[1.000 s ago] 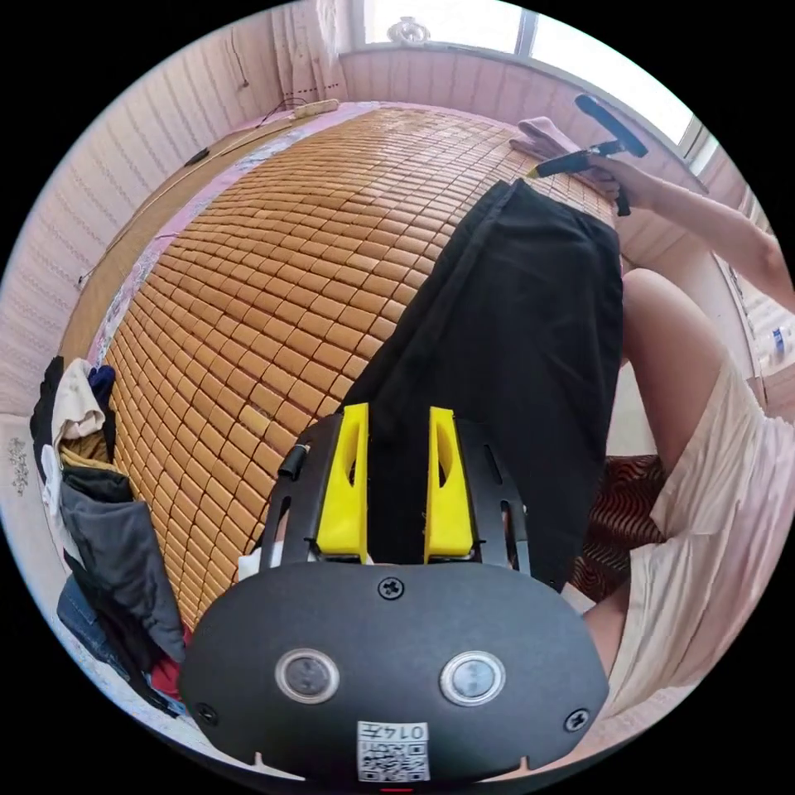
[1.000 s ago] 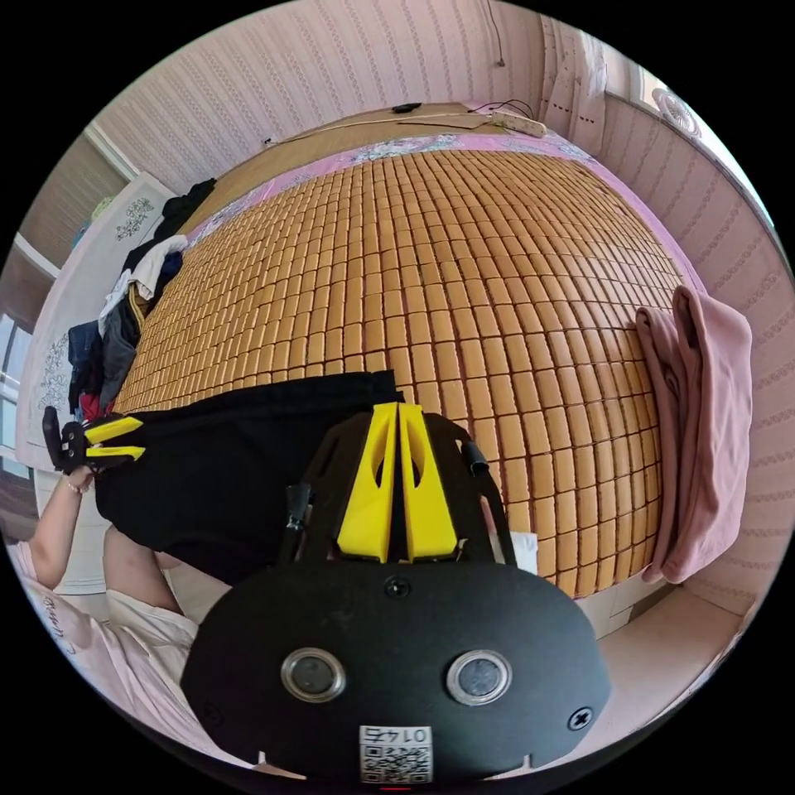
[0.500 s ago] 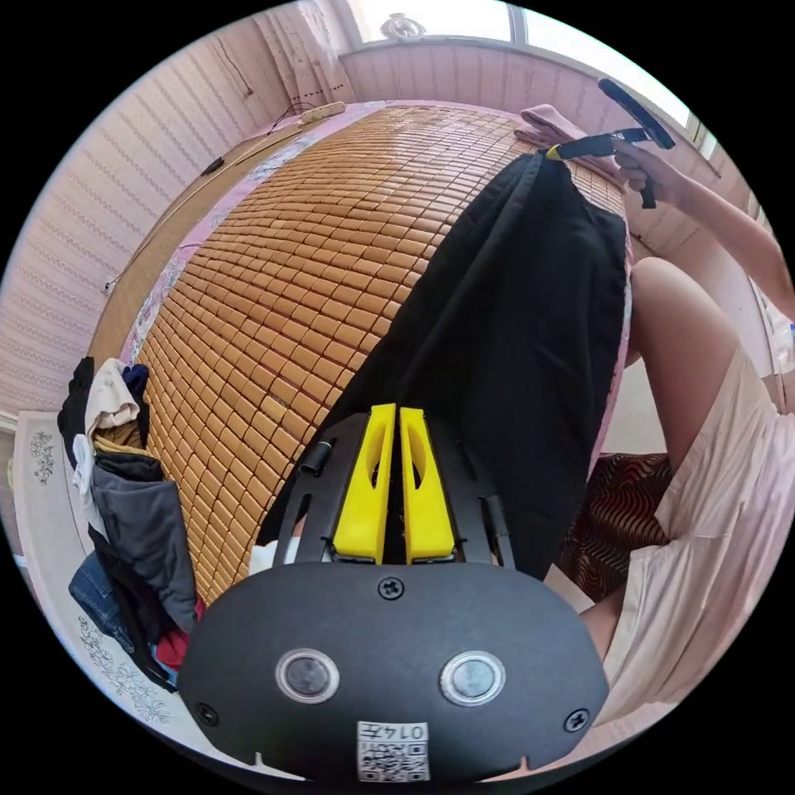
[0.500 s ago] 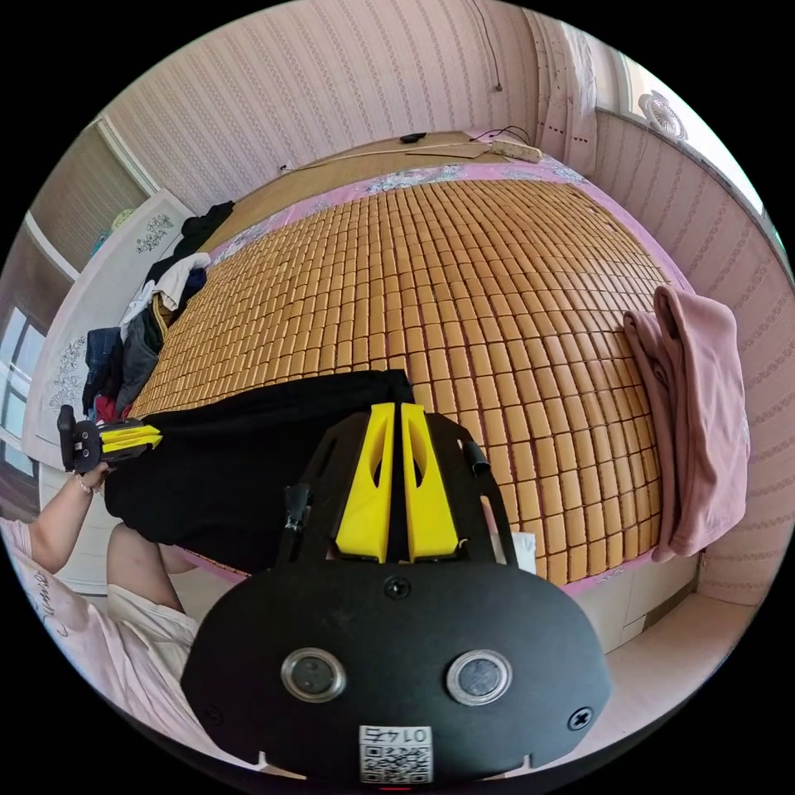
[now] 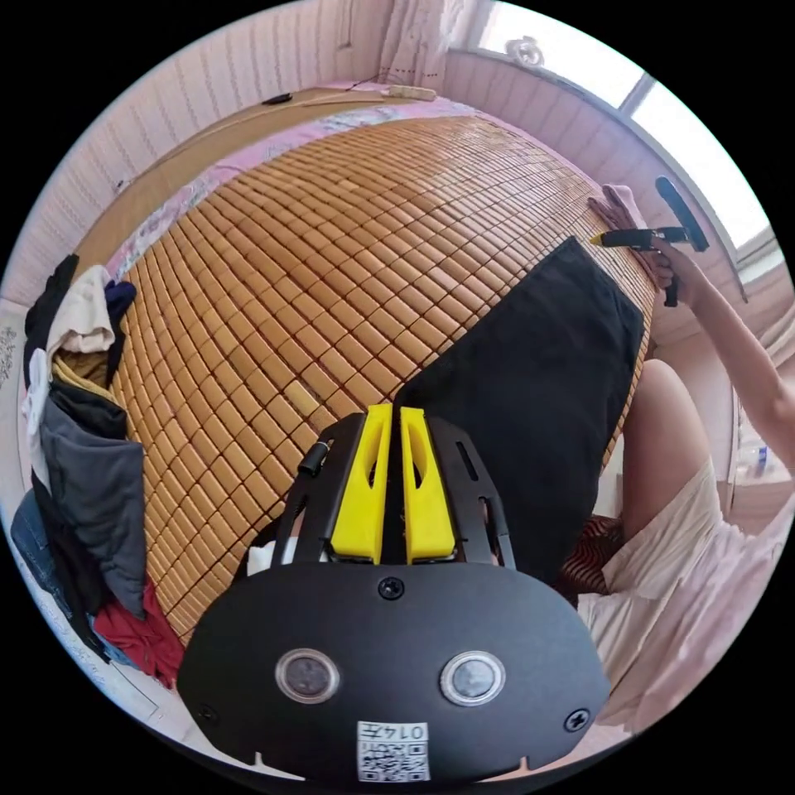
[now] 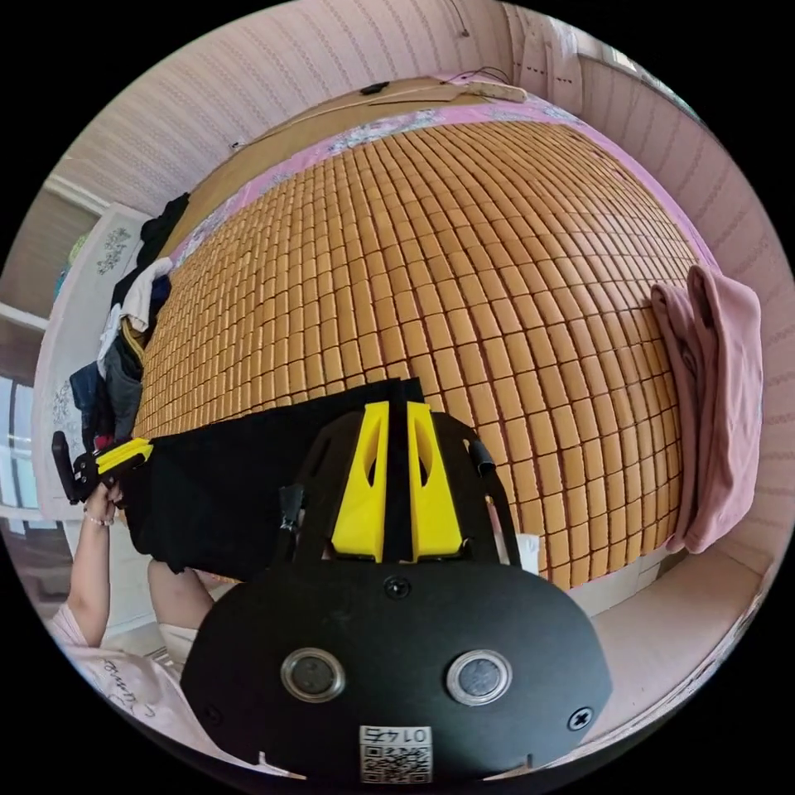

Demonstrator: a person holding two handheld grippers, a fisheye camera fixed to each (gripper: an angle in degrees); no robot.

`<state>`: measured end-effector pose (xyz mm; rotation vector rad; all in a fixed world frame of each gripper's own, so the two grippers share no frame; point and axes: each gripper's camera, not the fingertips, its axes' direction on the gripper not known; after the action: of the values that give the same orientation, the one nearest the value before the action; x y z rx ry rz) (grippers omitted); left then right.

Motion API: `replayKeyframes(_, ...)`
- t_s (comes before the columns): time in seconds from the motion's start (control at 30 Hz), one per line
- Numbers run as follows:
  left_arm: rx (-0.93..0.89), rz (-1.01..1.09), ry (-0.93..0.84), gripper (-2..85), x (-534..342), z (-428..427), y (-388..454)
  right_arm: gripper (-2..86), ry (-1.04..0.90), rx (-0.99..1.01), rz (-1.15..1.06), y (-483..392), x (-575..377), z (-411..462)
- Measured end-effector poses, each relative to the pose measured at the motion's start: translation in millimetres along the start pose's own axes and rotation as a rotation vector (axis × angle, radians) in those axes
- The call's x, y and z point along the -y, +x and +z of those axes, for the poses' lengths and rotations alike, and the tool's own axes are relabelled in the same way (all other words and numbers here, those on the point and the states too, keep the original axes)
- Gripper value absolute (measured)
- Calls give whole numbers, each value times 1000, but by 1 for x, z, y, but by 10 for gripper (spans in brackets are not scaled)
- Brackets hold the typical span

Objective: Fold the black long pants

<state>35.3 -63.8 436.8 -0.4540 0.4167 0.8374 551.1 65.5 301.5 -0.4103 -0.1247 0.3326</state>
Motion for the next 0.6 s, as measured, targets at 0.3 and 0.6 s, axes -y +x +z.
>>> replayKeyframes(0.3,53,211,82,-2,-77,-54,71,109,12,-14,91,17,-131,-28)
replayKeyframes(0.6,4,173,-49,6,-138,1,101,144,48,2,404,31,-177,2)
